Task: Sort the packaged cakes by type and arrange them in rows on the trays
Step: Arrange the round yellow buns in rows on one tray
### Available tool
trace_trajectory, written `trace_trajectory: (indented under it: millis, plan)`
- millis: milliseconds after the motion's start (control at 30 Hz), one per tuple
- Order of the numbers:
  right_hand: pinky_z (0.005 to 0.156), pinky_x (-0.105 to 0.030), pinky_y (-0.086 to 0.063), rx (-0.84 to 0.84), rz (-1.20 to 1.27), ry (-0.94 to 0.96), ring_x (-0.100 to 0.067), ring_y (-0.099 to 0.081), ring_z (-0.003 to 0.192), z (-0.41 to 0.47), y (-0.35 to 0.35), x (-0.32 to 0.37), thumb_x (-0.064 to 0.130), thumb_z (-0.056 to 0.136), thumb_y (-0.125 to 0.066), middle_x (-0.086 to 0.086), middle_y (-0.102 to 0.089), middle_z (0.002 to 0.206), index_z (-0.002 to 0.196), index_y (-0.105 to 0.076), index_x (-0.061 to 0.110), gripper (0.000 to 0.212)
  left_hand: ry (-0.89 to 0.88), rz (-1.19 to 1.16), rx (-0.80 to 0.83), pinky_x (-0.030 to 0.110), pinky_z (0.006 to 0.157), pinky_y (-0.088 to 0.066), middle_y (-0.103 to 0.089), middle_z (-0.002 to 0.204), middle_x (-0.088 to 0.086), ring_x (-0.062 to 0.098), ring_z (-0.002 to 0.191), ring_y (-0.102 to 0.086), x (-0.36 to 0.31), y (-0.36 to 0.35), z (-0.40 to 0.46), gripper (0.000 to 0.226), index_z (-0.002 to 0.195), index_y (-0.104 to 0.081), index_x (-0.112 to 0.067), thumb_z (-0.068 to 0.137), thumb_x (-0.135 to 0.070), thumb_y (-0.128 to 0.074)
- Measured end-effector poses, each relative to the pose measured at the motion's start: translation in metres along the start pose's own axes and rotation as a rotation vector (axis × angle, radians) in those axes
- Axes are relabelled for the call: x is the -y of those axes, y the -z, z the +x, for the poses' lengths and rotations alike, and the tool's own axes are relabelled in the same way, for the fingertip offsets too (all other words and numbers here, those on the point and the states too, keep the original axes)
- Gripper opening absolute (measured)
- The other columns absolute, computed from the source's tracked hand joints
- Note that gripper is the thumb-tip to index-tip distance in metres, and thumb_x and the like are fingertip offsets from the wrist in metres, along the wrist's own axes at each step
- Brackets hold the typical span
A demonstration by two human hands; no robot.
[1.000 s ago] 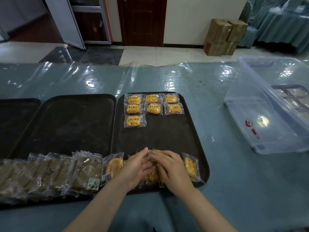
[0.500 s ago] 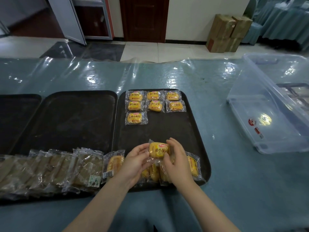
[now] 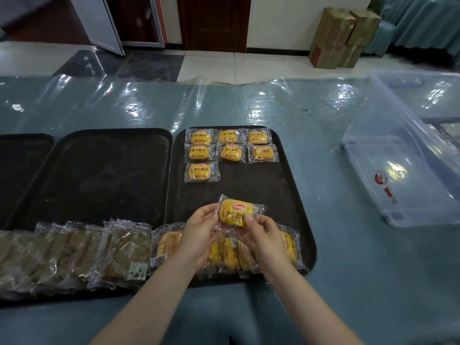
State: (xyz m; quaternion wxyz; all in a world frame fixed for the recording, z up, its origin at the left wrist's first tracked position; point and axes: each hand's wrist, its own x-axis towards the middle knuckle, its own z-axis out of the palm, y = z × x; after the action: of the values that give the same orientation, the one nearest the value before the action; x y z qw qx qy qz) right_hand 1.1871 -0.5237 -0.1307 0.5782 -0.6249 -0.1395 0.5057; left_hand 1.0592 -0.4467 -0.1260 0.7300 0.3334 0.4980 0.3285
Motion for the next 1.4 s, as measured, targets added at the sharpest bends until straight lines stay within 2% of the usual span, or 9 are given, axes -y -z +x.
trace_trajectory:
  millis: [100,267,400,500,700,833,1100,1267,1400]
  plan:
    - [0.091,-0.052,-0.056,0.001,-0.021,0.048,-0.037,-0.068,0.097,0.006,-0.002,0.001,0.029,0.093,-0.068,-0.019,-0.064,0.097,0.113,-0.057,0.007,0.031,0.011,0.019,-0.042,0.031,0.077,-0.058,-0.073,0.106,0.011,0.021,0.096,-0.072,-0.003,0.000,0.009,0.016,0.113,-0.063,-0.010,0.100,-0.009,-0.054]
    - [0.087,-0.053,-0.054,0.000,-0.099,0.105,-0.026,-0.053,0.077,0.025,-0.003,0.011,0.027,0.093,-0.068,-0.008,-0.052,0.077,0.097,-0.059,0.008,0.022,0.011,0.026,-0.062,0.033,0.082,-0.058,-0.073,0.104,0.014,0.022,0.096,-0.072,-0.013,-0.002,0.027,0.013,0.110,-0.061,-0.006,0.099,-0.011,-0.055]
    - [0.086,-0.041,-0.059,0.027,0.002,0.061,-0.031,-0.069,0.089,0.039,-0.008,0.023,0.022,0.095,-0.065,-0.021,-0.067,0.092,0.106,-0.060,0.003,0.023,0.001,0.054,-0.063,0.033,0.086,-0.058,-0.073,0.106,0.012,0.020,0.097,-0.072,-0.021,-0.004,0.045,0.016,0.112,-0.060,-0.006,0.101,-0.015,-0.054]
    - [0.083,-0.033,-0.059,0.065,0.125,0.007,-0.024,-0.072,0.098,0.048,-0.013,0.028,0.019,0.096,-0.063,-0.014,-0.074,0.103,0.112,-0.060,0.003,0.023,0.007,0.035,-0.059,0.033,0.086,-0.058,-0.073,0.106,0.013,0.019,0.097,-0.072,-0.024,-0.005,0.058,0.019,0.115,-0.058,-0.005,0.102,-0.016,-0.052]
    - [0.082,-0.035,-0.057,0.106,0.305,-0.098,-0.024,-0.071,0.096,0.072,-0.018,0.027,0.011,0.097,-0.059,-0.014,-0.074,0.105,0.113,-0.060,0.004,0.018,0.125,-0.103,-0.107,0.032,0.078,-0.057,-0.073,0.103,0.015,0.022,0.095,-0.072,-0.029,-0.006,0.081,0.018,0.116,-0.057,-0.003,0.101,-0.012,-0.054]
    - [0.085,-0.037,-0.058,0.044,0.206,-0.076,-0.026,-0.072,0.098,0.086,-0.022,0.021,0.012,0.099,-0.057,-0.015,-0.074,0.106,0.110,-0.062,0.003,0.015,0.158,-0.102,-0.154,0.031,0.076,-0.057,-0.072,0.103,0.016,0.022,0.094,-0.071,-0.028,-0.007,0.096,0.016,0.114,-0.057,-0.004,0.101,-0.011,-0.053]
    - [0.078,-0.034,-0.061,-0.073,0.018,-0.053,-0.026,-0.071,0.098,0.128,-0.025,0.023,0.012,0.095,-0.064,-0.014,-0.074,0.102,0.103,-0.072,0.006,0.012,0.108,0.228,-0.164,0.029,0.075,-0.059,-0.073,0.100,0.015,0.021,0.094,-0.071,-0.026,-0.003,0.125,0.020,0.100,-0.066,-0.006,0.103,-0.012,-0.046]
    - [0.080,-0.037,-0.061,-0.072,-0.017,-0.050,-0.025,-0.072,0.099,0.155,-0.016,0.025,0.010,0.095,-0.064,-0.011,-0.075,0.102,0.105,-0.072,0.008,0.013,0.171,0.343,-0.084,0.030,0.075,-0.060,-0.070,0.105,0.009,0.019,0.094,-0.071,-0.031,0.006,0.138,0.017,0.114,-0.055,-0.010,0.104,-0.019,-0.046]
    - [0.082,-0.038,-0.061,-0.166,-0.104,-0.058,-0.021,-0.072,0.095,0.184,0.002,0.035,0.011,0.095,-0.064,-0.008,-0.074,0.102,0.108,-0.071,0.011,0.015,0.110,0.497,-0.083,0.030,0.082,-0.058,-0.068,0.106,0.005,0.017,0.097,-0.067,-0.033,0.018,0.142,0.013,0.111,-0.050,-0.013,0.106,-0.020,-0.041]
